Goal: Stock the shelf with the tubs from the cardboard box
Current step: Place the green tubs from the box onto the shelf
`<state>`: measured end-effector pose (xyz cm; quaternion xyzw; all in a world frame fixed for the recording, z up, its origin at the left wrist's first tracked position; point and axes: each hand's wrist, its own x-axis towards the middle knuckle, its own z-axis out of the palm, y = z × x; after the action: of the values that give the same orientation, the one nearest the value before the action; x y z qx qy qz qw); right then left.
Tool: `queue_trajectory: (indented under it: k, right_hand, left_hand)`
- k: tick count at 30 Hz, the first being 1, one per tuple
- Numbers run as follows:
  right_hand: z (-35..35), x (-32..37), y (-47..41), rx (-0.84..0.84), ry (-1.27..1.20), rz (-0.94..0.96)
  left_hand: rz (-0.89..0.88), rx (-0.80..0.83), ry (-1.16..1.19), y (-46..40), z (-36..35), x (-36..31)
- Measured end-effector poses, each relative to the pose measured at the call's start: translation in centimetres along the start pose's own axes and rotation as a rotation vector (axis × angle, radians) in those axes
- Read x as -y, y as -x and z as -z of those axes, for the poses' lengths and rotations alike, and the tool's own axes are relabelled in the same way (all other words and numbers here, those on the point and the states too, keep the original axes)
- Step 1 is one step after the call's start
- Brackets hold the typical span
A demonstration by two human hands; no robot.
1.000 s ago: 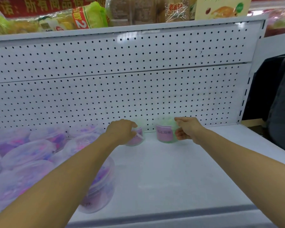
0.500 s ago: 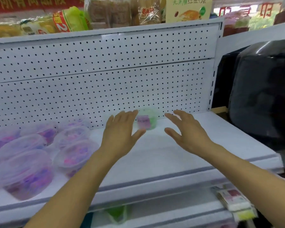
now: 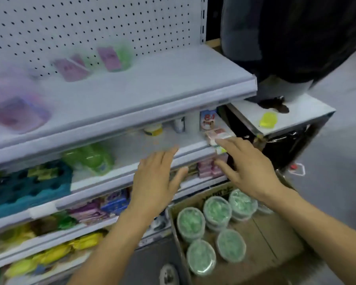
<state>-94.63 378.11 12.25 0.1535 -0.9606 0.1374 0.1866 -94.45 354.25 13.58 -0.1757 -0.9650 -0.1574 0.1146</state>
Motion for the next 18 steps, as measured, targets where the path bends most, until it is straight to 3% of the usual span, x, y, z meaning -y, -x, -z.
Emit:
queue_trajectory:
  k: [7,11,15,18]
  right_hand:
    - [-7.3,-5.2,10.7,0.349,-0.195,-0.447]
    - [-12.8,-6.4,13.9,0.552,-0.388,-0.695]
    - [-18.9,-7.6,14.8,0.598,-0.601,-0.850]
    - [-22.7,-8.0,14.0,0.609,-0.714,-1.099]
  left_hand:
    - [0.247,0.407,0.248,4.8,-12.7,0.0]
    - [0.410,0.577,0.252,6.2,-19.5,1.8]
    - [0.544,0.691,0.233,6.0,-25.0,3.7]
    - [0.635,0.748,0.198,5.3,-27.7,4.2]
